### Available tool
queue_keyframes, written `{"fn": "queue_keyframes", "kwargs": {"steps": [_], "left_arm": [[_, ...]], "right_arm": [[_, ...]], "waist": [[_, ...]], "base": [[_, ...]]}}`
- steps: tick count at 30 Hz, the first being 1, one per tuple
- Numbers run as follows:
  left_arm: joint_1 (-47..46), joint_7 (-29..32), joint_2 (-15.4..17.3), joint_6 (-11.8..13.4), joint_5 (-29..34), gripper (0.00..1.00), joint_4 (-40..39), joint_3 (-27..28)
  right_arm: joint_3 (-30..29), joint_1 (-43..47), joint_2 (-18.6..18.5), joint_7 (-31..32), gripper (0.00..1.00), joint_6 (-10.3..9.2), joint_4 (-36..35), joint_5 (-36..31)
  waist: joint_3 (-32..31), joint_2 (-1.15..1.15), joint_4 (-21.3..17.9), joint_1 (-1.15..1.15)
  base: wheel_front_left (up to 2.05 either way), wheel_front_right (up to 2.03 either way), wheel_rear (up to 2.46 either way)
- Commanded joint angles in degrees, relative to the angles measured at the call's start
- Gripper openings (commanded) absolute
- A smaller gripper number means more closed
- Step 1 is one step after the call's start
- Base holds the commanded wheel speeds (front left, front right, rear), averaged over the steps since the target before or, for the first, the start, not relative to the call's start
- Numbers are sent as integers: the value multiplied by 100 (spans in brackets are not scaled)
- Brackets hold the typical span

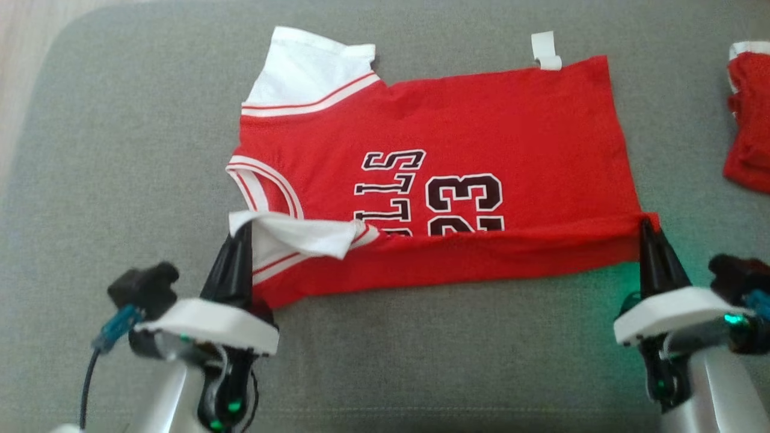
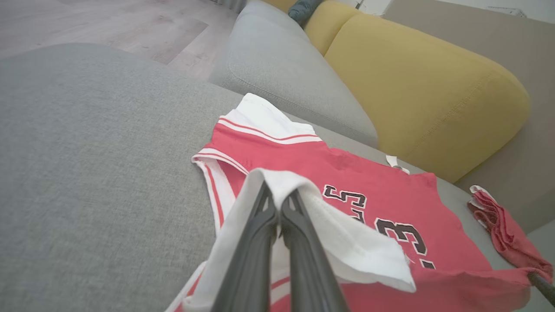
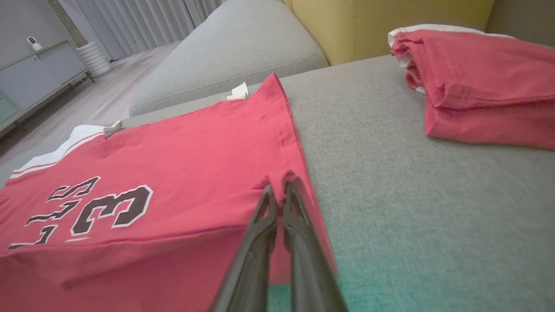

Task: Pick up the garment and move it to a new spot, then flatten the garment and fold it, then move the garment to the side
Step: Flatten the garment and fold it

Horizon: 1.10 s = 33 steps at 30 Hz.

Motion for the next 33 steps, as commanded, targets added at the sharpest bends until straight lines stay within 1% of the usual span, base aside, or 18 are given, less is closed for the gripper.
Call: {"fn": "queue_keyframes", "kwargs": {"steps": [1, 7, 8, 9, 10, 11, 12, 13, 19, 24, 29, 33], "left_arm": [[-361, -47, 11, -51, 66, 0, 51, 123], [-929, -176, 20, -140, 193, 0, 776, 70], [-992, -202, 14, -153, 202, 0, 859, 67], [-1048, -231, 10, -164, 216, 0, 931, 66], [-1096, -264, 5, -173, 234, 0, 989, 69], [-1135, -295, -3, -181, 246, 31, 1037, 75], [-1165, -321, -12, -188, 252, 62, 1076, 85], [-1188, -345, -21, -197, 261, 100, 1103, 93], [-1204, -416, -58, -223, 385, 100, 1091, 156], [-1041, -427, -53, -247, 477, 100, 895, 227], [-457, -408, 63, -257, 489, 100, 577, 291], [-39, -116, 180, -185, 400, 100, 411, 304]], "right_arm": [[91, -284, -42, -73, 0, 37, -22, -34], [112, -720, -42, -197, 0, 37, 517, -97], [118, -774, -42, -217, 9, 37, 595, -109], [126, -827, -42, -241, 32, 37, 667, -115], [138, -879, -42, -269, 93, 37, 733, -116], [157, -930, -42, -296, 100, 37, 791, -106], [167, -982, -42, -321, 100, 37, 849, -89], [172, -1040, -42, -342, 100, 37, 908, -78], [116, -1456, -42, -511, 100, 37, 1273, -136], [59, -1594, -42, -707, 100, 37, 1345, -211], [27, -1364, -42, -957, 100, 37, 1075, -277], [87, -1062, -42, -1022, 100, 37, 806, -265]], "waist": [[104, 0, -8, 0], [240, 0, -26, 0], [252, 0, -26, 0], [261, 0, -25, 0], [268, 0, -23, 0], [271, 0, -21, 0], [275, 0, -22, 0], [277, 0, -24, 0], [246, 0, 2, 0], [152, 0, 52, 0], [-88, 0, 133, 0], [-262, 0, 163, 0]], "base": [[0, 0, 0], [0, 0, 0], [0, 0, 0], [0, 0, 0], [0, 0, 0], [0, 0, 0], [0, 0, 0], [0, 0, 0], [0, 0, 0], [0, 0, 0], [0, 0, 0], [0, 0, 0]]}}
